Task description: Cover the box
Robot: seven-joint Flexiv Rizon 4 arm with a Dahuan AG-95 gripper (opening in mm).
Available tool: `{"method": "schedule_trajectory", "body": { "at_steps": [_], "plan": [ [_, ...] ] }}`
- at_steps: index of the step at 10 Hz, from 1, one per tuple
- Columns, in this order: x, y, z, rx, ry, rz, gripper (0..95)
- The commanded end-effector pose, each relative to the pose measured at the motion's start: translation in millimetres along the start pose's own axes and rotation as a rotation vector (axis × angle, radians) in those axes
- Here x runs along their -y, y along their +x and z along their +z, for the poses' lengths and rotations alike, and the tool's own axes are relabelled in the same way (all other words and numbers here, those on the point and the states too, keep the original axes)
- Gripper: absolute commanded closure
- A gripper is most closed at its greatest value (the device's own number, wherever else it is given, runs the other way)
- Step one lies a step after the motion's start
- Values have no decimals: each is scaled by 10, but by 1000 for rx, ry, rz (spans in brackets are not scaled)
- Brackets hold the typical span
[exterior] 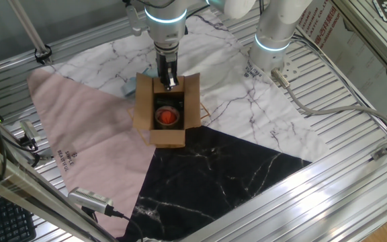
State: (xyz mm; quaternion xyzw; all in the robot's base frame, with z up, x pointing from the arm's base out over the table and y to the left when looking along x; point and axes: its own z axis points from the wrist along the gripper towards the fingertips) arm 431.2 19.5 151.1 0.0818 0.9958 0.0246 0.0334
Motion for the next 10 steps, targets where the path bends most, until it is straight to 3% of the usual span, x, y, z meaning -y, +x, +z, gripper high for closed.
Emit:
{"method": "schedule_trajectory", "body": {
  "at_steps": [1, 6, 10],
  "plan": [
    [-52, -36, -64, -9, 4, 1, 950],
    [-307, -204, -151, -10, 6, 1, 950],
    [-325, -213, -155, -19, 5, -14, 950]
  ]
}}
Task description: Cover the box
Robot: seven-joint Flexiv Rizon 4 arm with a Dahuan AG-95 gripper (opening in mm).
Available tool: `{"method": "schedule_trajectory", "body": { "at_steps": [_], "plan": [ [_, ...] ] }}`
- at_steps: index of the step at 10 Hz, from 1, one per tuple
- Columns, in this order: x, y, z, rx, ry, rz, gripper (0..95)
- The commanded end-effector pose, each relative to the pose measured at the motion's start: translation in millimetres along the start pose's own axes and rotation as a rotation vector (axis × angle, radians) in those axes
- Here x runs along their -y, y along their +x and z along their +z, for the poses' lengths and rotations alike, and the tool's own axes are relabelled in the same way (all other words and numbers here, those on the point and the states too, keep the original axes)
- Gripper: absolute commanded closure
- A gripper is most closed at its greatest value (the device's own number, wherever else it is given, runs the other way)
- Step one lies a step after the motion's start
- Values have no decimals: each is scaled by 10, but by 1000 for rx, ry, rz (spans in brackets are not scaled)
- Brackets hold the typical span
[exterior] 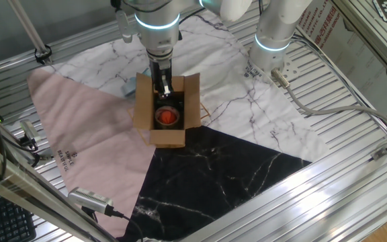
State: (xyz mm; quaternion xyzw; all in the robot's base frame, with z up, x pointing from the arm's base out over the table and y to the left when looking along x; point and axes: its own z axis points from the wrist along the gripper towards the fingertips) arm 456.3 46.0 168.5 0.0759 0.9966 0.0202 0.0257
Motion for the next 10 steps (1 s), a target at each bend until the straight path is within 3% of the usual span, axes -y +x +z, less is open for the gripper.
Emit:
{"method": "schedule_trajectory", "body": {
  "at_steps": [1, 2, 5, 8, 10],
  "plan": [
    [-13, 2, -11, -4, -6, -9, 950],
    [-29, -11, -1, -4, -6, -15, 950],
    [-302, -282, -25, -13, -9, -19, 950],
    [-797, -727, -167, -24, -15, 9, 950],
    [-984, -821, -261, -27, -22, 19, 950]
  ]
}}
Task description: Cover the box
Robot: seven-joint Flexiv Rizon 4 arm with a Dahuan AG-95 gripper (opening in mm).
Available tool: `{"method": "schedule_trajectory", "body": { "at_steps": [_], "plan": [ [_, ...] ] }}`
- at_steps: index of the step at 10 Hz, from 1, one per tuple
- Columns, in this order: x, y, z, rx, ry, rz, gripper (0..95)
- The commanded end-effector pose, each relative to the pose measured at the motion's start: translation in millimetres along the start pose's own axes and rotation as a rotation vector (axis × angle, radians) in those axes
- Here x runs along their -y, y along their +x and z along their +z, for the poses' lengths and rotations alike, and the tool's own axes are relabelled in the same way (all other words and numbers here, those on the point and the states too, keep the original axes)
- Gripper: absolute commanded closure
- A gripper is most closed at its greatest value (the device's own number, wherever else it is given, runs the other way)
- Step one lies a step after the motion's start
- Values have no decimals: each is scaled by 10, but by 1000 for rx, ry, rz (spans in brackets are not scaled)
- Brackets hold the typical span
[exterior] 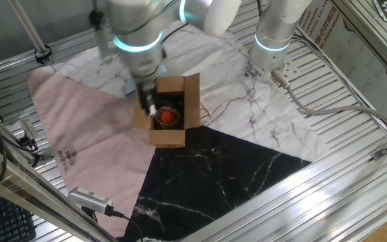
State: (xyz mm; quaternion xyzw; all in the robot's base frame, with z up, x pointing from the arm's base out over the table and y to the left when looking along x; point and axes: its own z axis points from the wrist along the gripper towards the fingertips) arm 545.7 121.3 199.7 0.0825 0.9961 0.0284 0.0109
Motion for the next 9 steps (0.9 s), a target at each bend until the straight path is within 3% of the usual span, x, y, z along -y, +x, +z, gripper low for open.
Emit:
{"method": "schedule_trajectory", "body": {
  "at_steps": [1, 5, 9],
  "plan": [
    [-174, -21, 3, 5, -13, 11, 950],
    [-506, -187, 11, -1, -7, 45, 950],
    [-738, -292, 84, 15, -25, 94, 950]
  ]
}}
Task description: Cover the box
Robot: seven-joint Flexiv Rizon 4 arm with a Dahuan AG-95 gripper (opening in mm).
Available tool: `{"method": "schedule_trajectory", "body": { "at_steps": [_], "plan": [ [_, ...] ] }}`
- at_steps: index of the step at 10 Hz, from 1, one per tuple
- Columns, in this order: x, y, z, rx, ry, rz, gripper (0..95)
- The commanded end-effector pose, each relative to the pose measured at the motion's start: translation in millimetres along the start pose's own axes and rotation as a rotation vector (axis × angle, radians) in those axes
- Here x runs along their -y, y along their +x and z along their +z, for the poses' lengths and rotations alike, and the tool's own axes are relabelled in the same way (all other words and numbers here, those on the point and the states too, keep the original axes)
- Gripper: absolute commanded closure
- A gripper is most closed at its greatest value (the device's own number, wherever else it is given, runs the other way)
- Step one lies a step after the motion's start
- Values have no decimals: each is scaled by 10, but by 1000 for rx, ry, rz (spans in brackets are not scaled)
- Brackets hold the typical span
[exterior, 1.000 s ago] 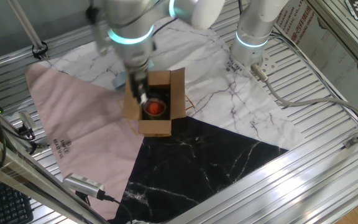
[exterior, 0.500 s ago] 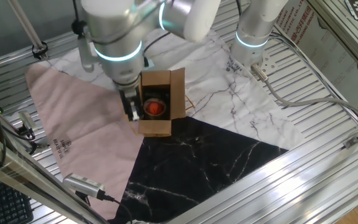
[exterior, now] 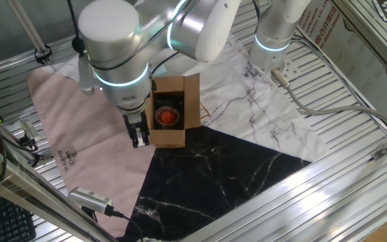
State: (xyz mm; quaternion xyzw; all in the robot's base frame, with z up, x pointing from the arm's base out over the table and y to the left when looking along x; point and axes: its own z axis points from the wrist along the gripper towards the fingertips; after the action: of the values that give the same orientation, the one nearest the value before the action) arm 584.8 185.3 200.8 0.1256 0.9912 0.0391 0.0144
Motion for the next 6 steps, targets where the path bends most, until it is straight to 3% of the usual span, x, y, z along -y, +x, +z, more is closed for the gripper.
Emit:
{"method": "schedule_trajectory", "body": {
  "at_steps": [1, 6],
  "plan": [
    [-60, -15, 75, 8, -4, 7, 950],
    [-220, -69, 308, -2, -3, 7, 950]
  ]
}}
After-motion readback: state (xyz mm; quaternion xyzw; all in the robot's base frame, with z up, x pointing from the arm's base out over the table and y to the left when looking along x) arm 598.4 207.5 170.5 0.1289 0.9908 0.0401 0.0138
